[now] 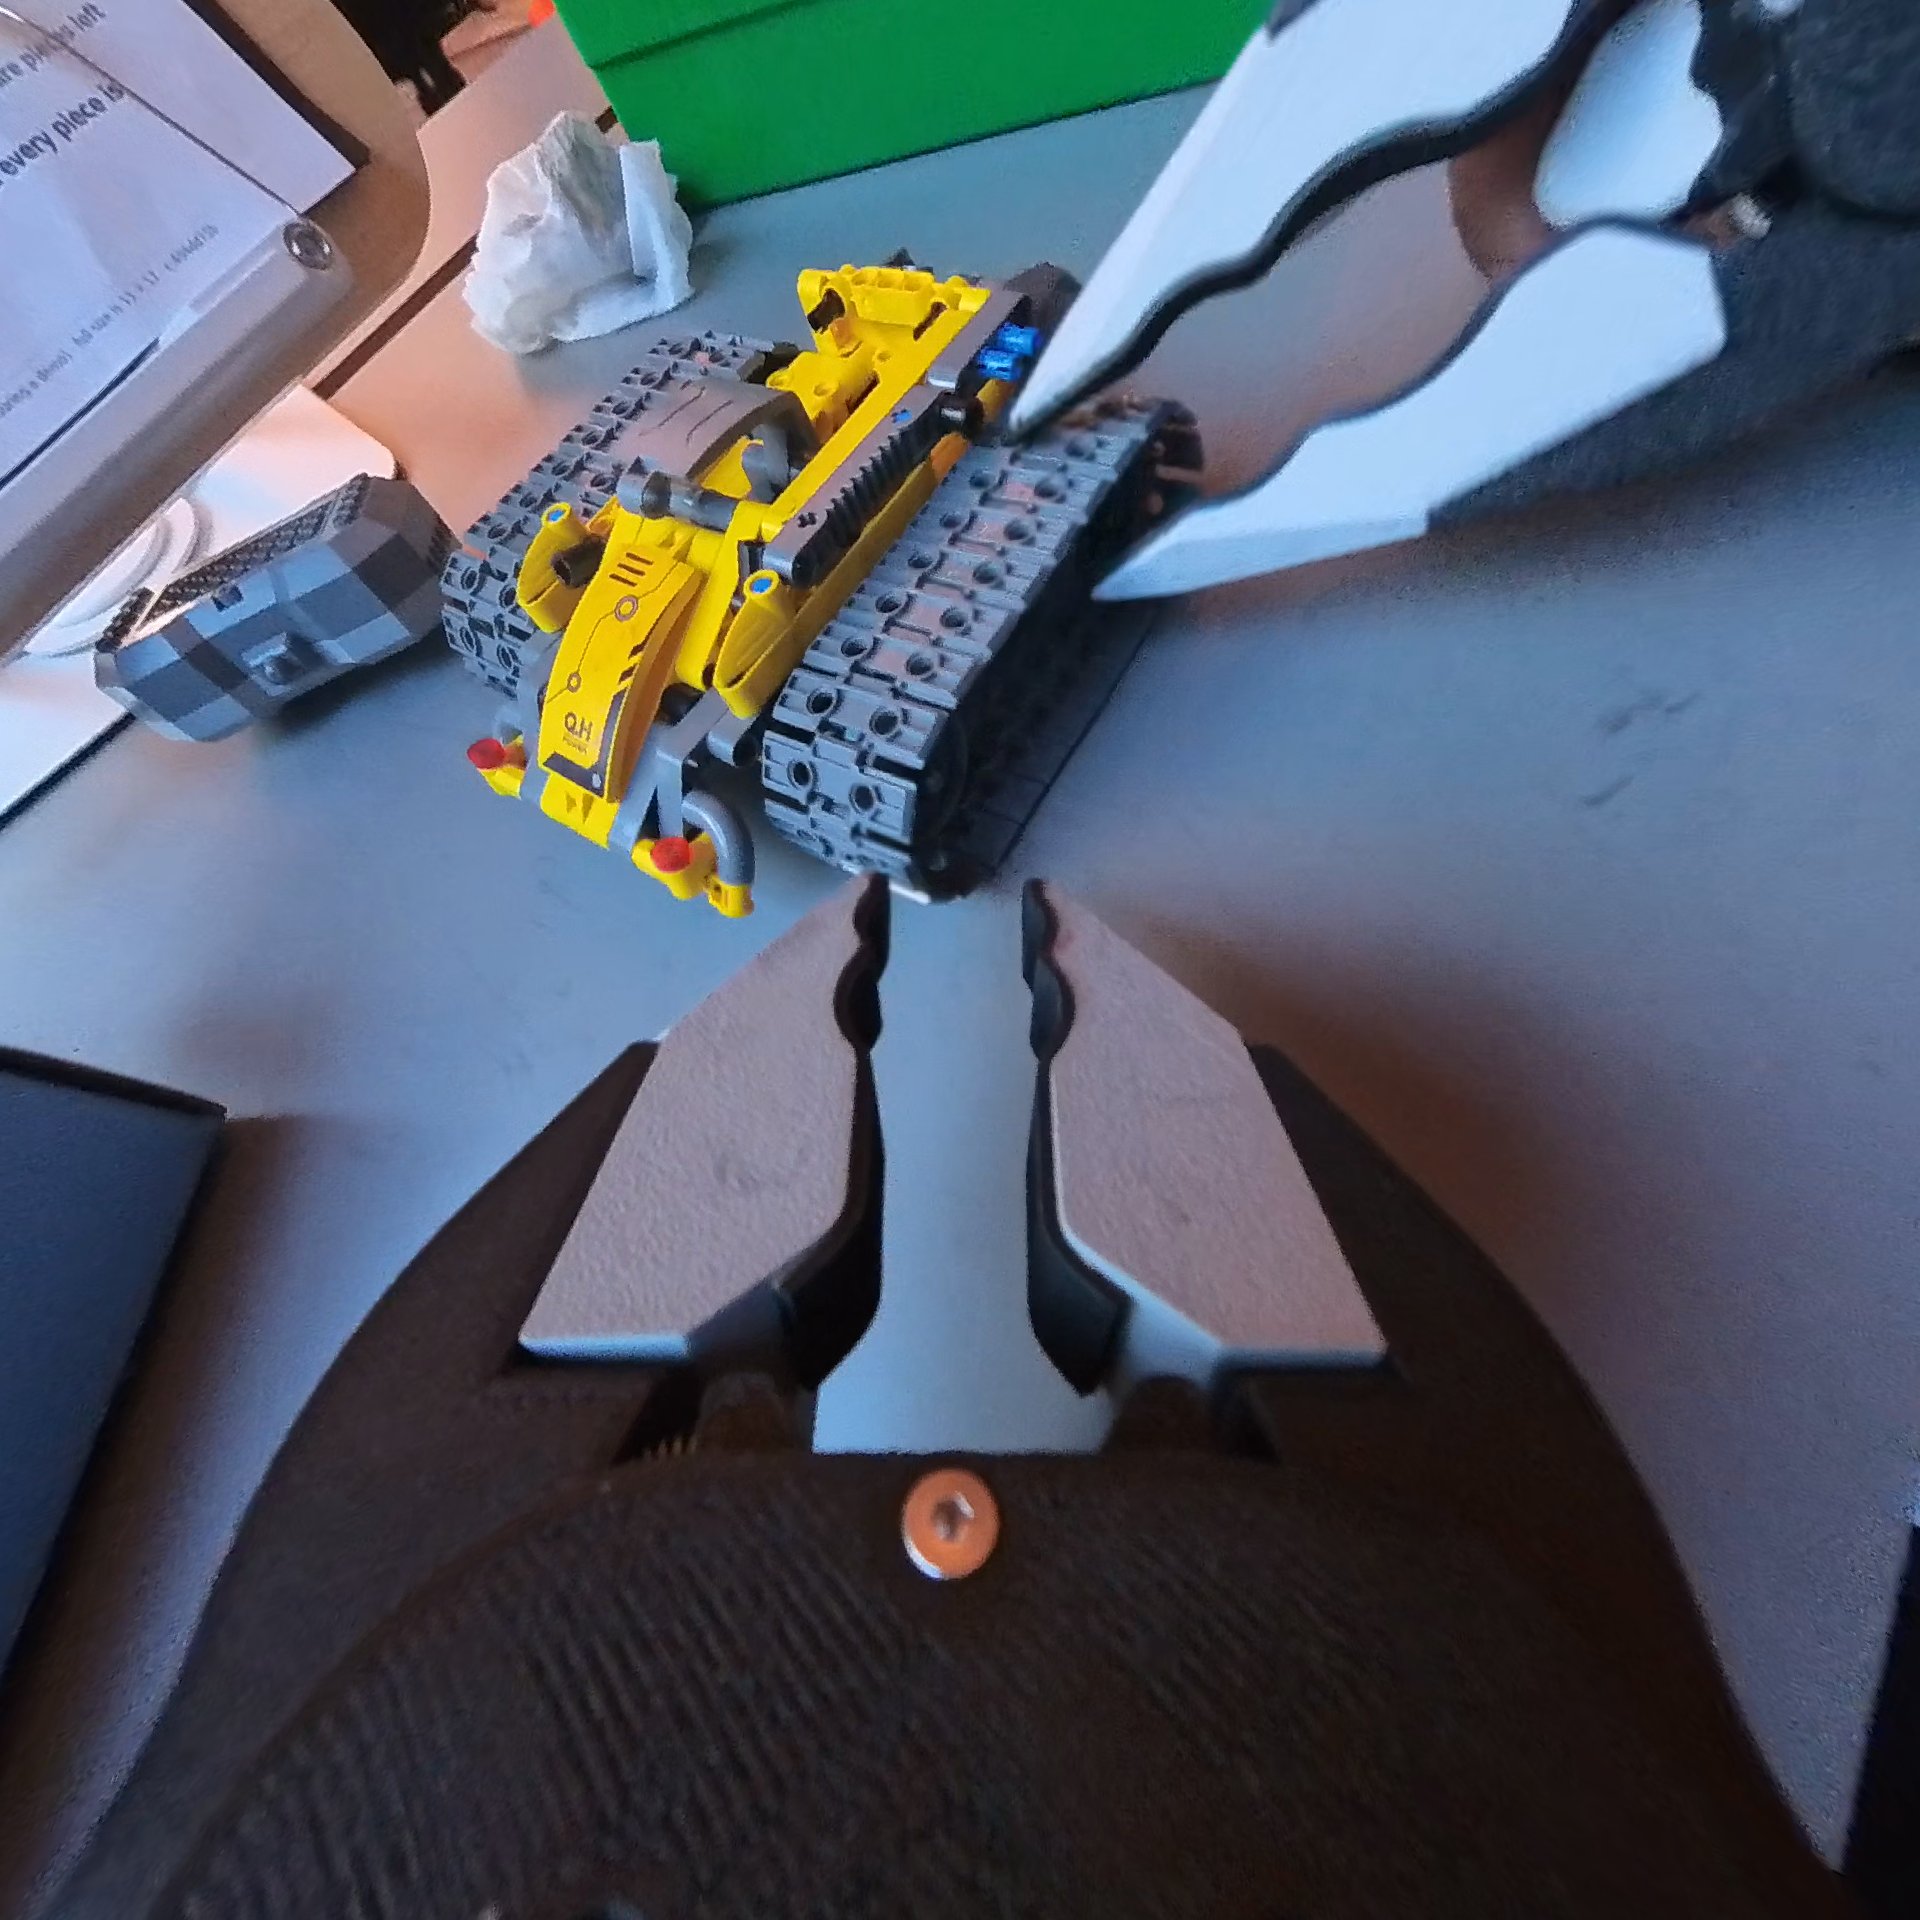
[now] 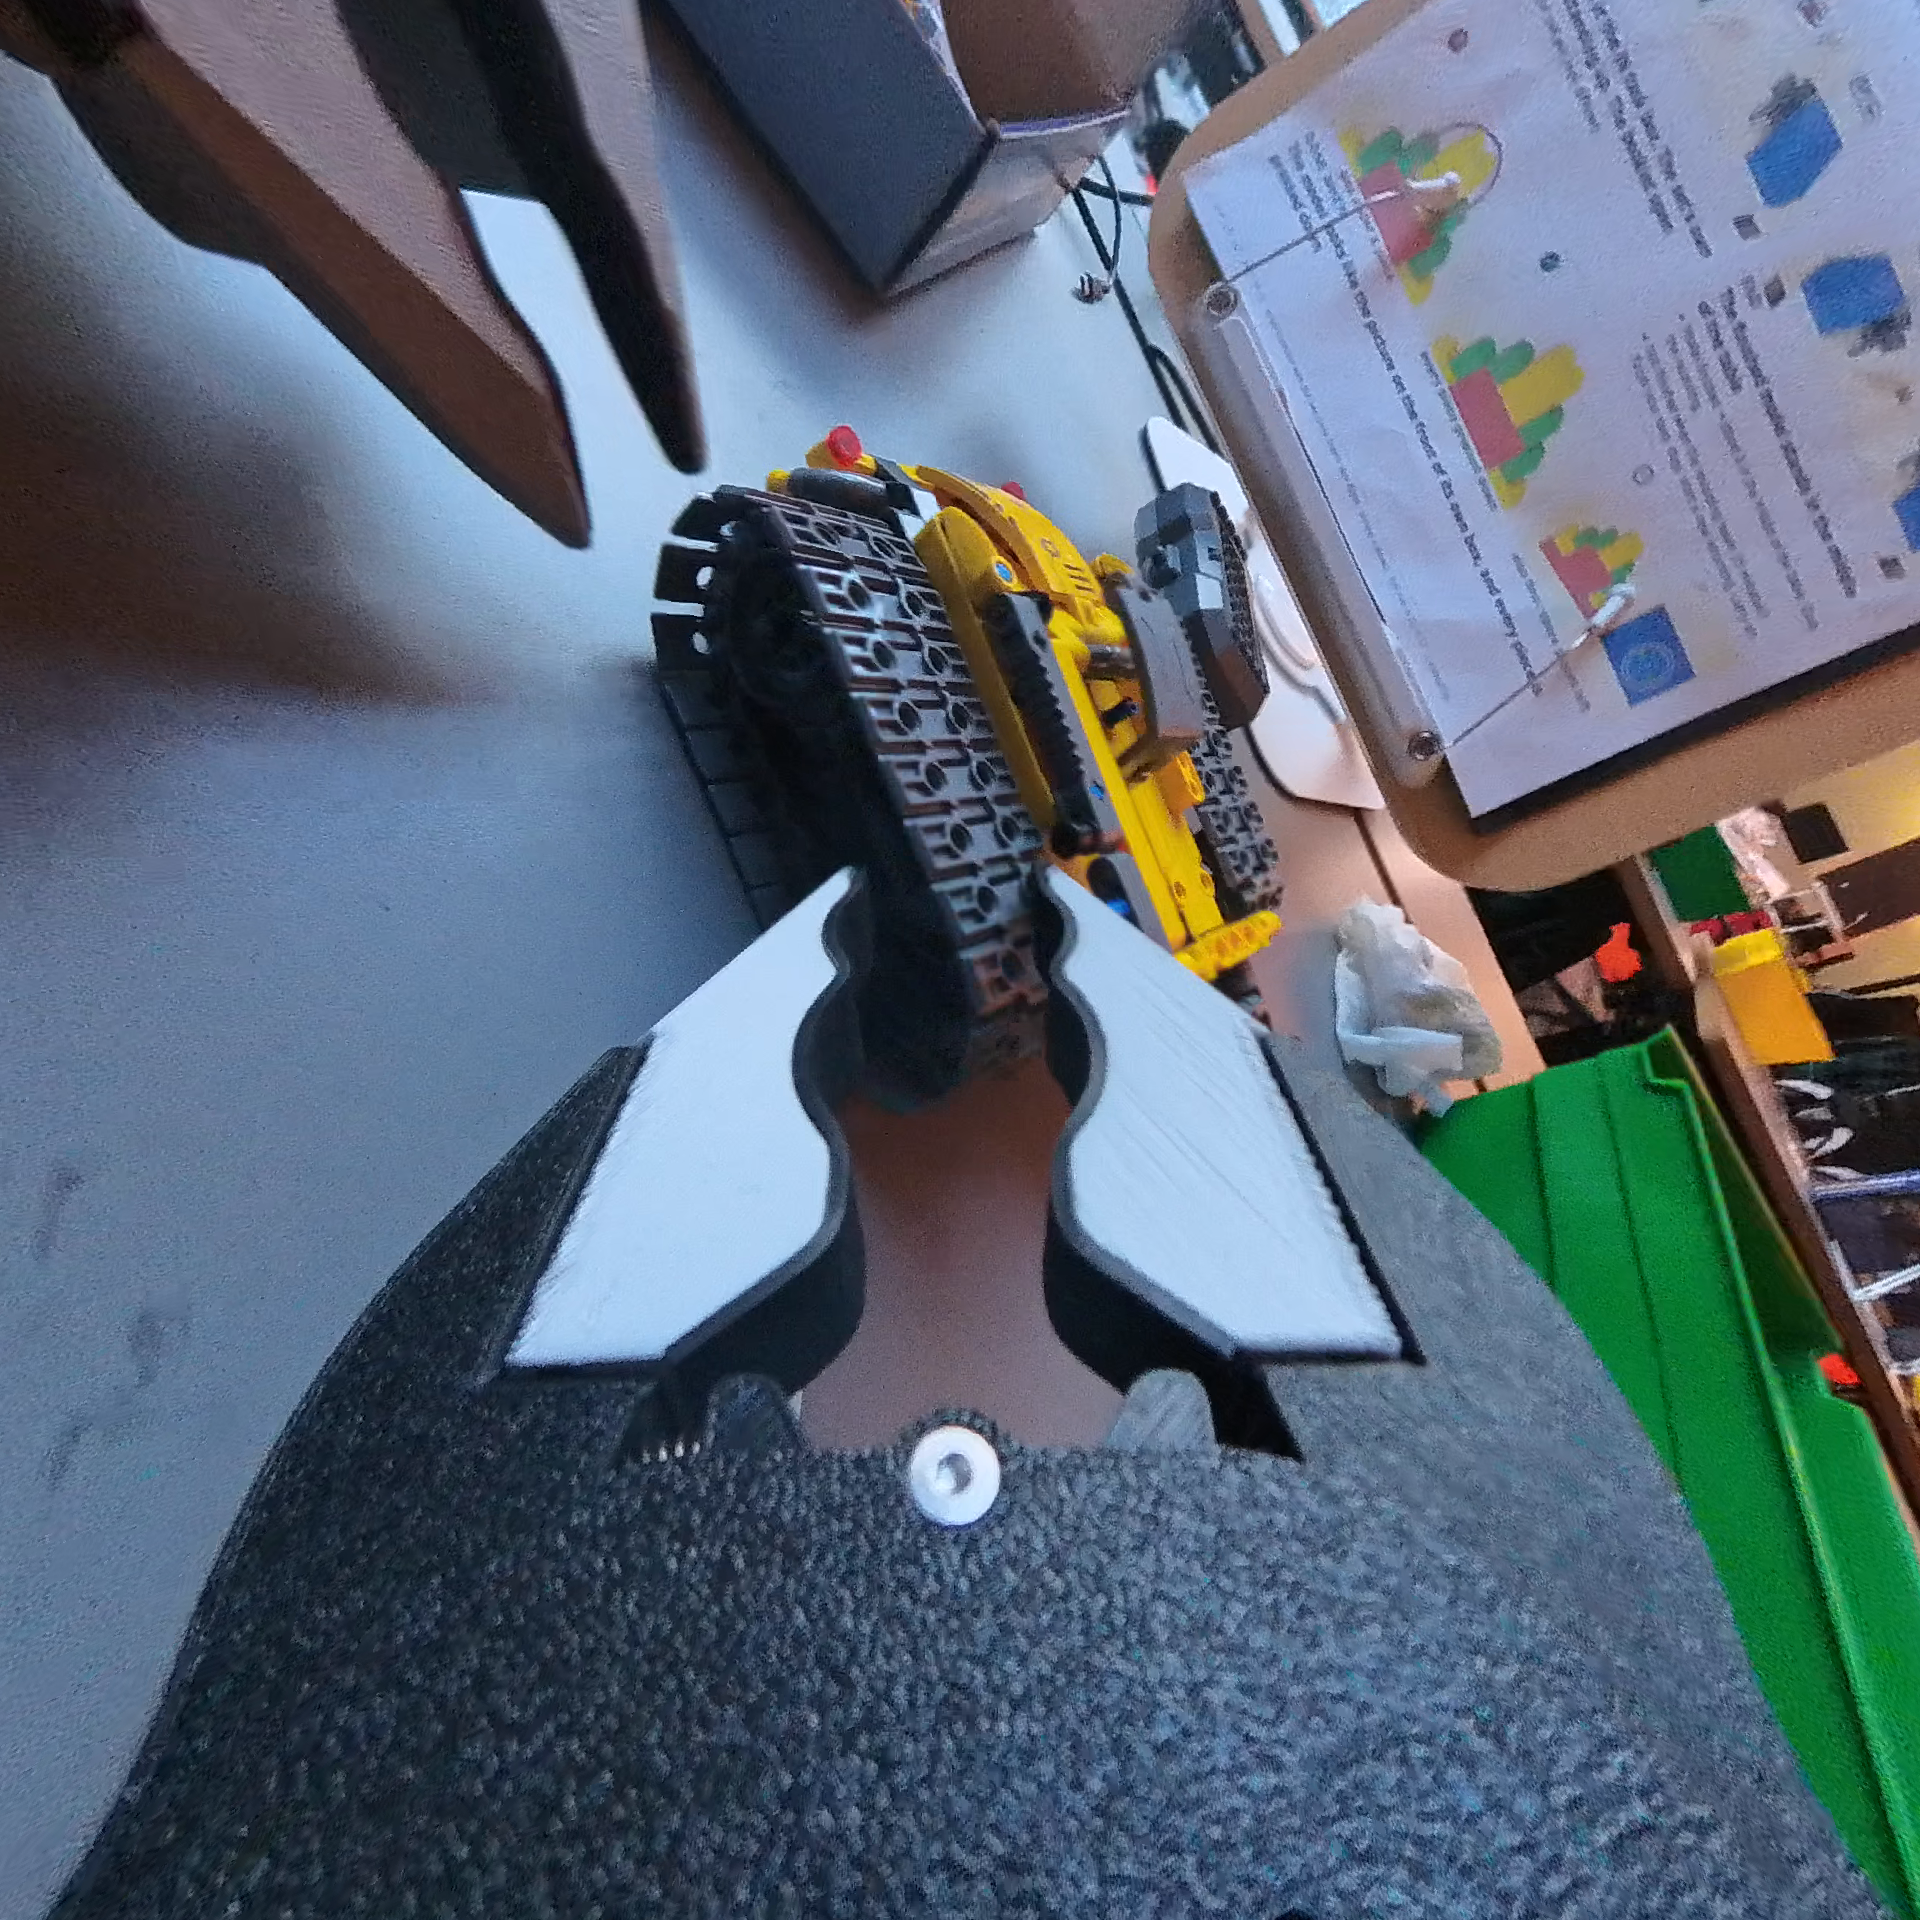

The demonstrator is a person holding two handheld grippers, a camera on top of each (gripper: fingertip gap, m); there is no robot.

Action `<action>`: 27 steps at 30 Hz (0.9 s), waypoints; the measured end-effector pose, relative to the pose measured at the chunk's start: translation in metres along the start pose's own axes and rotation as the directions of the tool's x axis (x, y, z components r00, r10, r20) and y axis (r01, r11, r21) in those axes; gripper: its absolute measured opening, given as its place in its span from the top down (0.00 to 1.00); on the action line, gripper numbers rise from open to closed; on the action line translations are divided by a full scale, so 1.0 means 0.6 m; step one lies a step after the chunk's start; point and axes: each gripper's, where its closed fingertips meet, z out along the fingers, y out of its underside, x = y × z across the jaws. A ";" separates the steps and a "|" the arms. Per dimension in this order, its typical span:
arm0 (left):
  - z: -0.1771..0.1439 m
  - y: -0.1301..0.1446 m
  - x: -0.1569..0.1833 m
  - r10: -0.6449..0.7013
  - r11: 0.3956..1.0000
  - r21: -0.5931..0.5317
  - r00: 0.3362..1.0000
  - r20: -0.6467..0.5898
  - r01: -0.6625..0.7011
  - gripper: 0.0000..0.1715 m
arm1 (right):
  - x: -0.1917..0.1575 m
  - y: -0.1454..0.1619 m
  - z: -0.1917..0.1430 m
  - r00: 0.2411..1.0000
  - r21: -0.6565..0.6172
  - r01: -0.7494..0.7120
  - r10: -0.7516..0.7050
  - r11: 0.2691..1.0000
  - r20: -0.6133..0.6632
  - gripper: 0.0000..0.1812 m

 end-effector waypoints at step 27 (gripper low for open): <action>-0.073 -0.067 0.019 -0.027 0.928 0.366 0.992 -0.124 0.071 0.88 | -0.083 0.000 -0.160 0.875 0.192 -0.141 0.032 0.971 0.483 0.93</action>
